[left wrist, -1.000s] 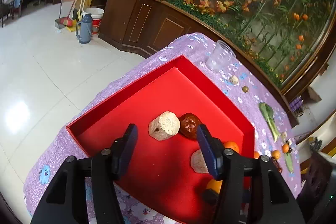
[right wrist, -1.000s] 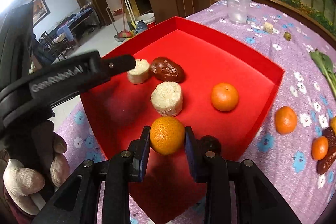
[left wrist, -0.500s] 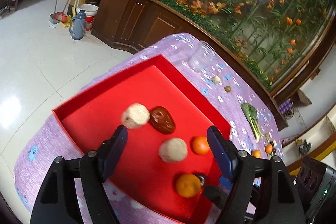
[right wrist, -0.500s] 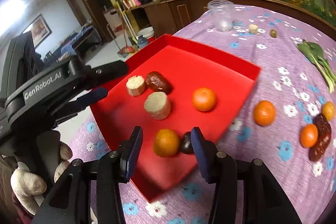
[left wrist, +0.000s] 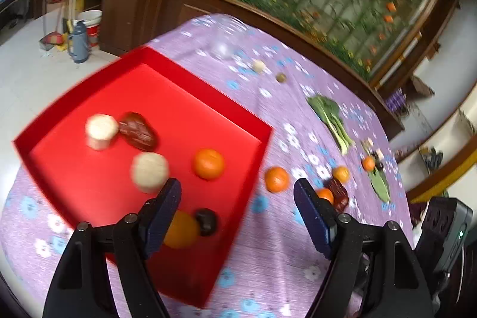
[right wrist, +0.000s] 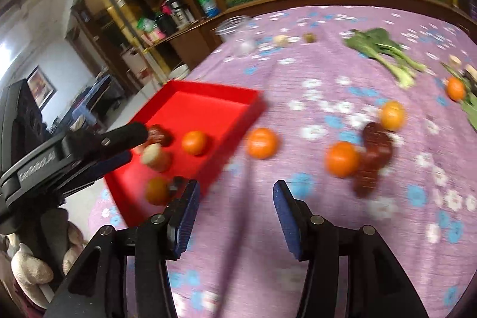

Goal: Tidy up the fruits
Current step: 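Move both grippers back toward the remaining dates and oranges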

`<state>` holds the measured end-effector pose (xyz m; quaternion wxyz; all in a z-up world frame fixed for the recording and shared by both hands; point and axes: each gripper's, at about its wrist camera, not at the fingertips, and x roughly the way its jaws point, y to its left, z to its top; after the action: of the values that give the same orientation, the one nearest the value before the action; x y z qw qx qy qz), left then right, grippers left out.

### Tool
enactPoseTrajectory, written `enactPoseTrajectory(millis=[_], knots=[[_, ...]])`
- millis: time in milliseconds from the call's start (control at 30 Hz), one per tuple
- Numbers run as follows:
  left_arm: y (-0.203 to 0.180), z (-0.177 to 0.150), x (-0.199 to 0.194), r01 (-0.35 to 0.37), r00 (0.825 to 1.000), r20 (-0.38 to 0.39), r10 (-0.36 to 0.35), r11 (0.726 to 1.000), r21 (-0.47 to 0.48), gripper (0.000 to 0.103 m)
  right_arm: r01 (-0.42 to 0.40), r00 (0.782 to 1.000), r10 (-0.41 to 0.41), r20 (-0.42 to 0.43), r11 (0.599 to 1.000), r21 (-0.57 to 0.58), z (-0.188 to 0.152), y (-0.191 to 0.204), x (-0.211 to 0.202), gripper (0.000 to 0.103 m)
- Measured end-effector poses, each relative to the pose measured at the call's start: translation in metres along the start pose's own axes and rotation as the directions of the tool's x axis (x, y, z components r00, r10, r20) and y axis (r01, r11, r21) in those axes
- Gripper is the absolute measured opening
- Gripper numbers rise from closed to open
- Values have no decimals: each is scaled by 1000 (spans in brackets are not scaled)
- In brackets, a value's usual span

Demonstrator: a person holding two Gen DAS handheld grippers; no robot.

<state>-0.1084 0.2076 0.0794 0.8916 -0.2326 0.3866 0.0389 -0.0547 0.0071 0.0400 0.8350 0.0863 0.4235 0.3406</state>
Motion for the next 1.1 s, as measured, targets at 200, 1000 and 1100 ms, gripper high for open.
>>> enactPoseTrajectory(millis=[200,1000,1100], knots=[[-41,-11,22,18,998,-59,-12,996,88,77,91,995,-95,31,992,89,-5,-73,-35,55],[-114,-41,106,104,976,-214,-32,936,336,77,122,992,-123,-6,977,174,24,-138,-21,55],[-109,-37,108,111,976,-215,-43,942,318,72,113,993,-114,-8,979,171,28,-135,-14,55]])
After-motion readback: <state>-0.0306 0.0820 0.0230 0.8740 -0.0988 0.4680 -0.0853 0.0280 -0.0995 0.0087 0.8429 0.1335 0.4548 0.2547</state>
